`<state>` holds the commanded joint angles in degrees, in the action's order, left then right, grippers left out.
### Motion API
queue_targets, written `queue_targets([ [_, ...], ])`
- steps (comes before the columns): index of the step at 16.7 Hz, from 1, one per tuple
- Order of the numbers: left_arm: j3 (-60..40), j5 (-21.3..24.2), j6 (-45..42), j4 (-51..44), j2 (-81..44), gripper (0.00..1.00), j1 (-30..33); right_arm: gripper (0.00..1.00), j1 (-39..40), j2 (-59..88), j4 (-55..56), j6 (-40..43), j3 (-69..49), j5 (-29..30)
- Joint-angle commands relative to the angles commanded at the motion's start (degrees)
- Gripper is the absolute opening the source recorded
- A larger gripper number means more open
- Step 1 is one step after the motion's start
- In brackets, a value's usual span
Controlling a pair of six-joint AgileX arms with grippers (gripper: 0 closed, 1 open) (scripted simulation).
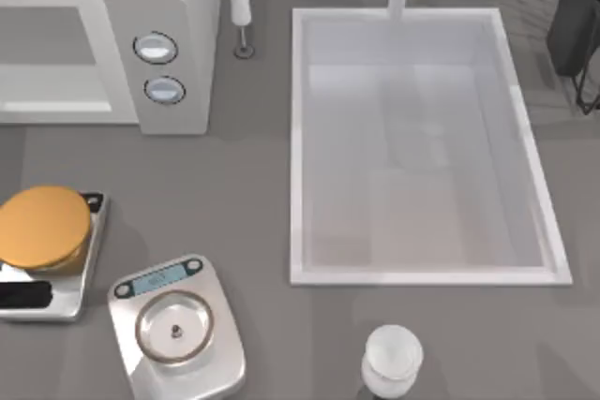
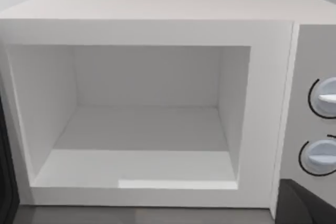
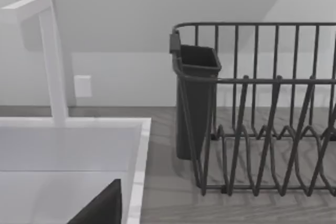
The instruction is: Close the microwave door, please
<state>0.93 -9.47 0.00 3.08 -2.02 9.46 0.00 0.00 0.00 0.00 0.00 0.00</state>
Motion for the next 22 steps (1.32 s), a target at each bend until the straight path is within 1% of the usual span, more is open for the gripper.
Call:
queue_targets([
  [2,0.61,0.85,-0.04,3.37,-3.22,0.0,-0.84,1.0,0.0,0.0,0.0,0.0,0.0,0.0],
  [8,2.98,5.67,-0.22,19.98,-16.52,0.0,-5.62,1.0,0.0,0.0,0.0,0.0,0.0,0.0],
  [11,3.6,7.46,-0.27,23.9,-20.09,0.0,-7.39,1.0,0.0,0.0,0.0,0.0,0.0,0.0],
  [14,3.63,7.54,-0.27,24.06,-20.24,0.0,-7.47,1.0,0.0,0.0,0.0,0.0,0.0,0.0],
  [16,1.8,7.31,-0.29,23.68,-21.44,0.0,-7.39,1.0,0.0,0.0,0.0,0.0,0.0,0.0],
  [22,-4.06,4.36,-0.29,15.73,-19.44,0.0,-4.45,1.0,0.0,0.0,0.0,0.0,0.0,0.0],
])
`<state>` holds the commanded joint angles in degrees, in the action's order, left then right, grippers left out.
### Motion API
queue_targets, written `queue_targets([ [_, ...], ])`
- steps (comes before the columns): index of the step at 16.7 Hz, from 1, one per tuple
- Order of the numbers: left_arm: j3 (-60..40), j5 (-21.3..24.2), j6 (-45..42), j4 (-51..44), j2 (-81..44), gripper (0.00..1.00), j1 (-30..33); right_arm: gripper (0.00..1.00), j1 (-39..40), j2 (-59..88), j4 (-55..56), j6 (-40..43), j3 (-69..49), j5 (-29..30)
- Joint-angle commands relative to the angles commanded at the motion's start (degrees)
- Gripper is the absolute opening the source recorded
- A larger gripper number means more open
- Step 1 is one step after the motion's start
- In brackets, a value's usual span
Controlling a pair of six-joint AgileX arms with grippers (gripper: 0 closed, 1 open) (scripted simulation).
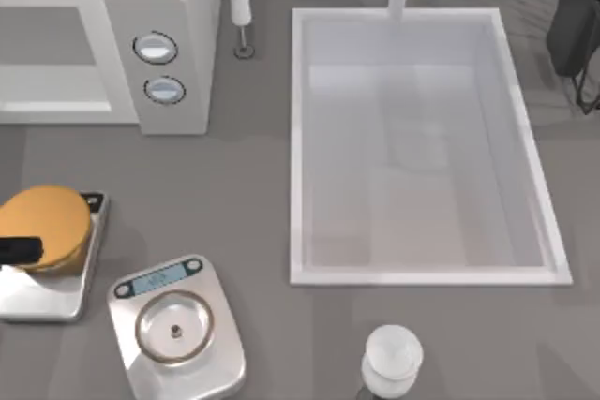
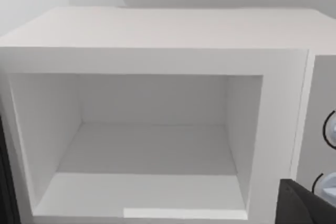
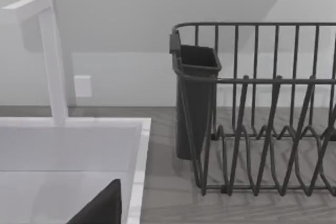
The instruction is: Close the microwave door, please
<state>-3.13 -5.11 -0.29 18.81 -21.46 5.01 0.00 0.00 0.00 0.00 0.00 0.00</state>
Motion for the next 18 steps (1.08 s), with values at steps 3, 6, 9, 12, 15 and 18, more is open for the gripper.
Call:
queue_targets([
  [3,0.03,0.03,0.01,0.02,-0.11,0.0,-0.16,1.0,0.0,0.0,0.0,0.0,0.0,0.0],
  [6,-1.94,1.42,-1.94,-1.71,-2.07,0.0,-2.13,1.0,0.0,0.0,0.0,0.0,0.0,0.0],
  [9,-9.19,6.22,-8.87,-7.73,-9.43,0.0,-9.5,1.0,0.0,0.0,0.0,0.0,0.0,0.0],
  [12,-20.85,13.17,-18.78,-16.81,-21.47,0.0,-21.58,1.0,0.0,0.0,0.0,0.0,0.0,0.0],
  [15,-34.34,21.02,-29.06,-27.6,-36.03,0.0,-35.91,1.0,0.0,0.0,0.0,0.0,0.0,0.0],
  [18,-47.75,28.84,-38.16,-38.86,-50.52,0.0,-49.2,1.0,0.0,0.0,0.0,0.0,0.0,0.0],
])
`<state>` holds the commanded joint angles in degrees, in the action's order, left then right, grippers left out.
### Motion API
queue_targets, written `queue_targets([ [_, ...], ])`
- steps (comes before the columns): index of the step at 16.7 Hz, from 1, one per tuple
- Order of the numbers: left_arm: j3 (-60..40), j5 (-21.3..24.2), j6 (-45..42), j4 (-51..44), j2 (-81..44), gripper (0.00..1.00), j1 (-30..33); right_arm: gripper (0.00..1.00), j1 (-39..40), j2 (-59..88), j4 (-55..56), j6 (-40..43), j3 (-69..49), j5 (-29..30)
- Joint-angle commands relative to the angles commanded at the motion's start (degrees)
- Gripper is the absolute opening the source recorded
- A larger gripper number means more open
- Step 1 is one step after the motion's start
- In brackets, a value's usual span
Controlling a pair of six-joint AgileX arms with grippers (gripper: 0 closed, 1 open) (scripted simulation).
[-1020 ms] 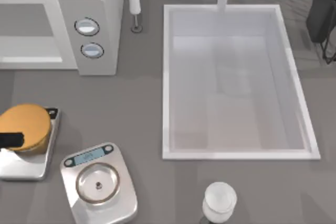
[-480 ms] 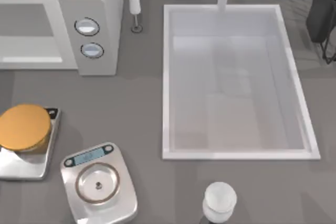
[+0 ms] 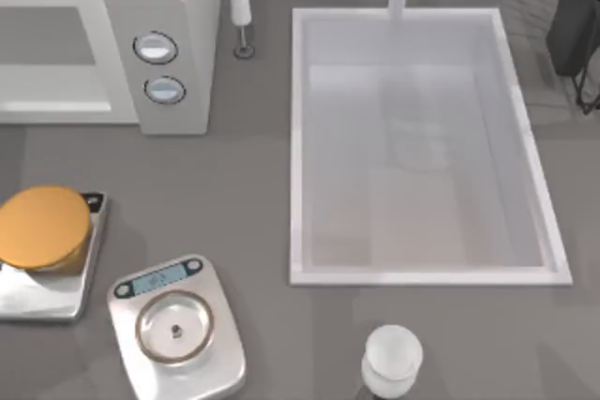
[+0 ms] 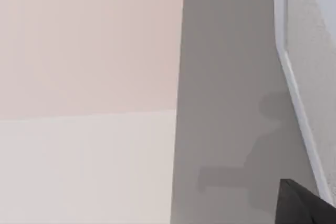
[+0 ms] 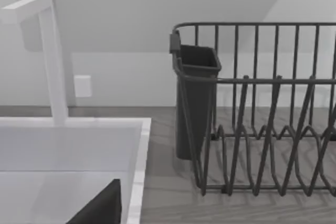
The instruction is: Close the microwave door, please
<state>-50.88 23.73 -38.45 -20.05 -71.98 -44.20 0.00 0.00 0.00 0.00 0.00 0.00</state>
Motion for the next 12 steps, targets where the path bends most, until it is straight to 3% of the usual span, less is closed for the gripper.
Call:
queue_targets([
  [3,-11.42,6.83,-6.87,-10.26,-12.24,0.0,-8.9,1.0,0.0,0.0,0.0,0.0,0.0,0.0],
  [6,-19.33,11.78,-10.86,-18.0,-20.39,0.0,-13.32,1.0,0.0,0.0,0.0,0.0,0.0,0.0],
  [12,-22.84,14.05,-12.6,-21.65,-23.65,0.0,-14.37,1.0,0.0,0.0,0.0,0.0,0.0,0.0],
])
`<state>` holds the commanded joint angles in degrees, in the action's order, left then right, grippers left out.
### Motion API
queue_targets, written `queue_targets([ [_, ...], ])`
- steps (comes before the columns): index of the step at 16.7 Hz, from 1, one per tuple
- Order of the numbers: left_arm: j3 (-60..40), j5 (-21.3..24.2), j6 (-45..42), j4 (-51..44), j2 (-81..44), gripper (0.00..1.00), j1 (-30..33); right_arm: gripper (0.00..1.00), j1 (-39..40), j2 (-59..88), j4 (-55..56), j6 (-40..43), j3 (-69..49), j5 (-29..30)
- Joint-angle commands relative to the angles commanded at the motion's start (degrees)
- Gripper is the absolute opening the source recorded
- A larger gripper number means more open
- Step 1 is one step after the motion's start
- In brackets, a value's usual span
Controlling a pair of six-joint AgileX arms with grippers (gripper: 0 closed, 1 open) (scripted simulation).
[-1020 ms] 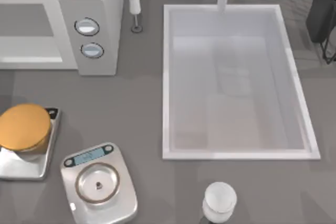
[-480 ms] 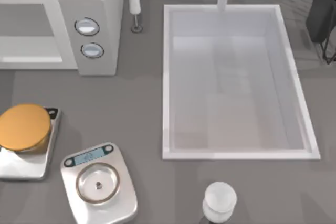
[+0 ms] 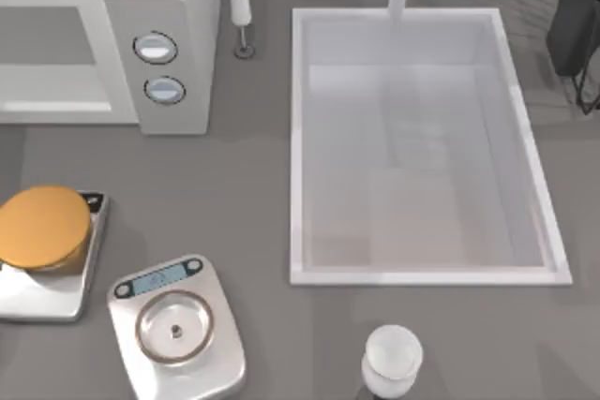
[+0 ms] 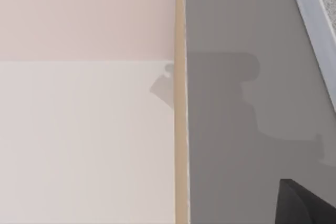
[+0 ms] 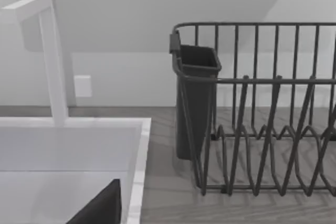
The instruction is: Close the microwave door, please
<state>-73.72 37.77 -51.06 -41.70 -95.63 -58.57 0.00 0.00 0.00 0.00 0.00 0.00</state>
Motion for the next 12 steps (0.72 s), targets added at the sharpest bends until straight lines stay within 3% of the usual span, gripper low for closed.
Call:
queue_targets([
  [4,1.85,-0.15,-0.01,2.41,-0.65,0.0,0.21,1.0,0.0,0.0,0.0,0.0,0.0,0.0],
  [12,14.34,0.12,-0.28,21.44,-6.92,0.0,-0.13,1.0,0.0,0.0,0.0,0.0,0.0,0.0],
])
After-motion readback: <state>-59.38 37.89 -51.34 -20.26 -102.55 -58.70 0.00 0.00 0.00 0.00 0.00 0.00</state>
